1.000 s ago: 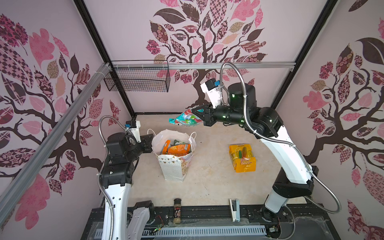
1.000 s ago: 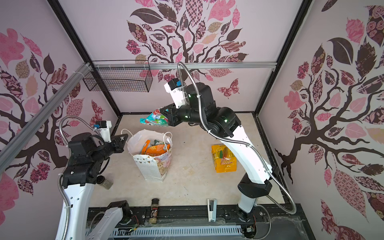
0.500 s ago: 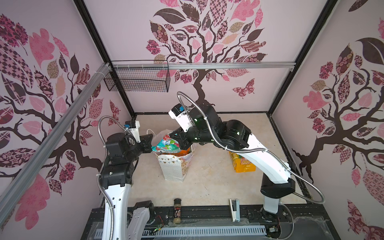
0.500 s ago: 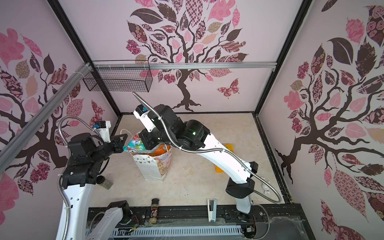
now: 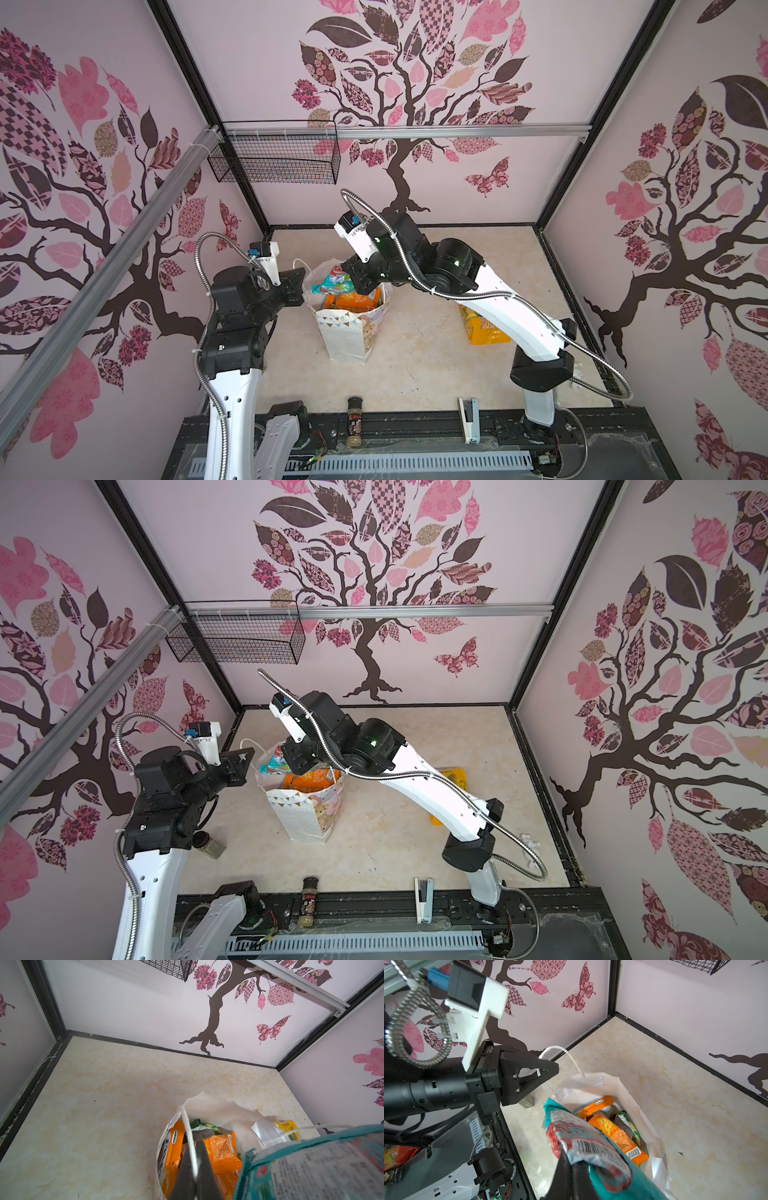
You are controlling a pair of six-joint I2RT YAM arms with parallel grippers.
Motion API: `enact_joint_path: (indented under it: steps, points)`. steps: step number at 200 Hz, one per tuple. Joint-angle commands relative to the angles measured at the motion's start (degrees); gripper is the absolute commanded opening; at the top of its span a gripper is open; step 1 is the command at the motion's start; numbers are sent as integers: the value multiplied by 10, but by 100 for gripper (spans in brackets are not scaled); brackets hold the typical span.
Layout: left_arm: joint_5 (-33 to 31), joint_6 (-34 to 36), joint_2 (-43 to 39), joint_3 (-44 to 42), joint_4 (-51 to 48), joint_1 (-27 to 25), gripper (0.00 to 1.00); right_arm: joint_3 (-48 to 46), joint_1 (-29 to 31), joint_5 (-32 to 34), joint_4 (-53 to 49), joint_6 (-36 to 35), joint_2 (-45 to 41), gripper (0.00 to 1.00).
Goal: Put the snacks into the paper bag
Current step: 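Lower the teal packet into the bag held by the left gripper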
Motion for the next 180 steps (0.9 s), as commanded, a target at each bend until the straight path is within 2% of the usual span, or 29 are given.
enact_joint_path:
  steps: [1, 93, 180]
  points:
    - [-1, 0, -8, -12, 8, 3, 0, 12, -10, 6, 28, -34, 19, 0]
    - [1, 0, -7, -10, 8, 4, 0, 8, -34, -16, 63, -125, 60, 0]
    - [-2, 0, -4, -10, 6, 4, 0, -6, -34, -45, 62, -161, 83, 0]
